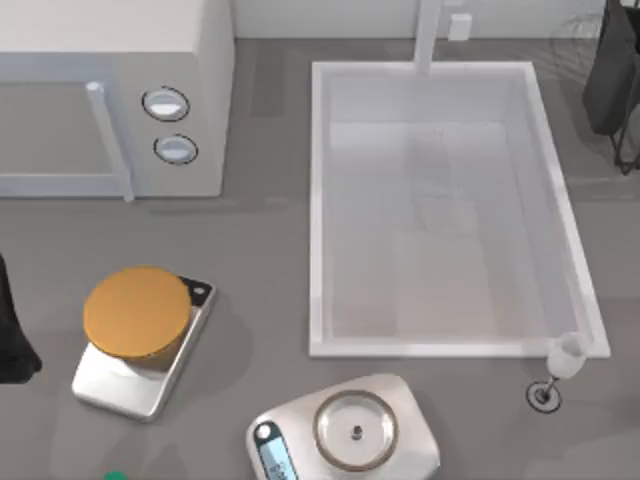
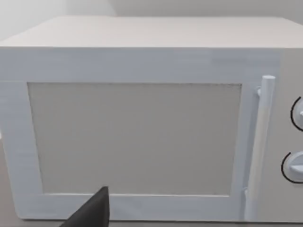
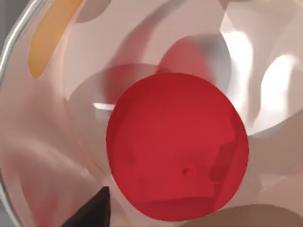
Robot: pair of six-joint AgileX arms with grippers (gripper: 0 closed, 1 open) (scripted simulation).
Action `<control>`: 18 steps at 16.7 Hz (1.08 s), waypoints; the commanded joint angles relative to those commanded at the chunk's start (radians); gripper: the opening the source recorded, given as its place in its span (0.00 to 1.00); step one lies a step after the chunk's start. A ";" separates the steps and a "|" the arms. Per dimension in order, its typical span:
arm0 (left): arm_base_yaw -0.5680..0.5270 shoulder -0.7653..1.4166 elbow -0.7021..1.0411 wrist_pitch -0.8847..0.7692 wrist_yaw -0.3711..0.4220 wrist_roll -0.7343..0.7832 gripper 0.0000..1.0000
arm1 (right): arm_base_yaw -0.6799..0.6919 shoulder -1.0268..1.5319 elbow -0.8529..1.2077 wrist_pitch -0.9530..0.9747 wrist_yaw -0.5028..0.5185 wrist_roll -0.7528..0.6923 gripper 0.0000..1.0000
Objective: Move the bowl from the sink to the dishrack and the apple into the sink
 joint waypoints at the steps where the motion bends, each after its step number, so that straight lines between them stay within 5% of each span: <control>1: 0.000 0.000 0.000 0.000 0.000 0.000 1.00 | 0.000 0.014 -0.020 0.040 0.000 0.001 1.00; 6: 0.000 0.000 0.000 0.000 0.000 0.000 1.00 | -0.002 0.086 -0.124 0.256 0.000 0.003 1.00; 12: 0.000 0.000 0.000 0.000 0.000 0.000 1.00 | -0.002 0.111 -0.156 0.290 0.000 0.003 1.00; 18: 0.000 0.000 0.000 0.000 0.000 0.000 1.00 | -0.002 0.111 -0.156 0.290 0.000 0.003 0.55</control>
